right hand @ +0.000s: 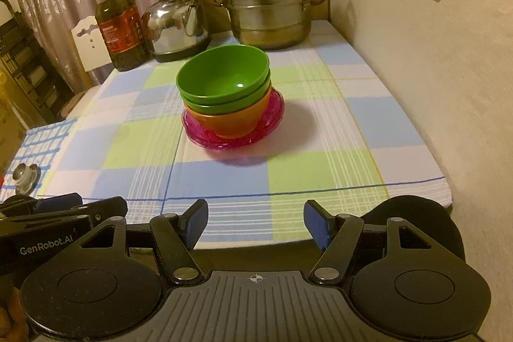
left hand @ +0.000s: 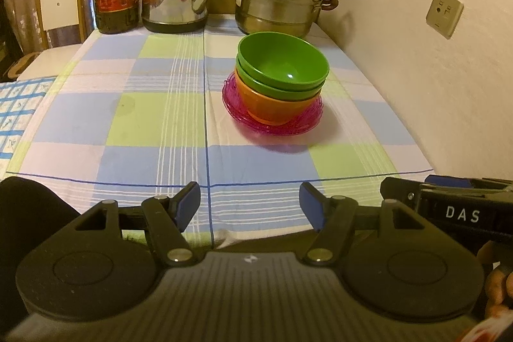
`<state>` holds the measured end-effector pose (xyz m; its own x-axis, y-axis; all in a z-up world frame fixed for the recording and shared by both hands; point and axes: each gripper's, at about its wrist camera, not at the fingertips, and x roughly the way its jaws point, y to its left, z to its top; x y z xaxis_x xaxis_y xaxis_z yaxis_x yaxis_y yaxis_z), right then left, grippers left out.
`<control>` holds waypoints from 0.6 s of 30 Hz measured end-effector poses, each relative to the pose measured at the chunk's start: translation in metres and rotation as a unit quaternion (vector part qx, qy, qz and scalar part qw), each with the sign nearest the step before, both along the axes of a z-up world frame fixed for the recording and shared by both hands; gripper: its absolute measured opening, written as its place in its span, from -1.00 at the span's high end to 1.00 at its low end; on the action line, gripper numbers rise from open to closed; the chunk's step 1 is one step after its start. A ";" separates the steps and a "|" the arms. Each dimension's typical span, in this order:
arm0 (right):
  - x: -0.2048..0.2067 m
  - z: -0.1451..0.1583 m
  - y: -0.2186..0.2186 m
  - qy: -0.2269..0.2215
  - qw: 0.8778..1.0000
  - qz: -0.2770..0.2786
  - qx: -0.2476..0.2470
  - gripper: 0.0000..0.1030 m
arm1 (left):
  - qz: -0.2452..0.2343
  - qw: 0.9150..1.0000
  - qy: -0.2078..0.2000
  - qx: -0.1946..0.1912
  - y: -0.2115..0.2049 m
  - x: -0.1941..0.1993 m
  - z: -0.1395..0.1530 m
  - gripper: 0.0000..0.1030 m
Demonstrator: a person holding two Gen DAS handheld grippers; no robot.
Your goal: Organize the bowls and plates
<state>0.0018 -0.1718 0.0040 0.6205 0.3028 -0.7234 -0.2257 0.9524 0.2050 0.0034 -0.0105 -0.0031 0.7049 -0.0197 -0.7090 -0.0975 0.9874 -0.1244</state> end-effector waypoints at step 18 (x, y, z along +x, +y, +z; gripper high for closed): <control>-0.005 0.001 0.000 -0.007 1.000 0.002 -0.001 -0.28 | -0.012 1.000 -0.012 0.003 -0.002 -0.006 -0.001 -0.29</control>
<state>-0.0029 -0.1717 0.0054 0.6286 0.3038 -0.7159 -0.2326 0.9519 0.1997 -0.0024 -0.0121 -0.0040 0.7215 -0.0324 -0.6916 -0.0707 0.9902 -0.1201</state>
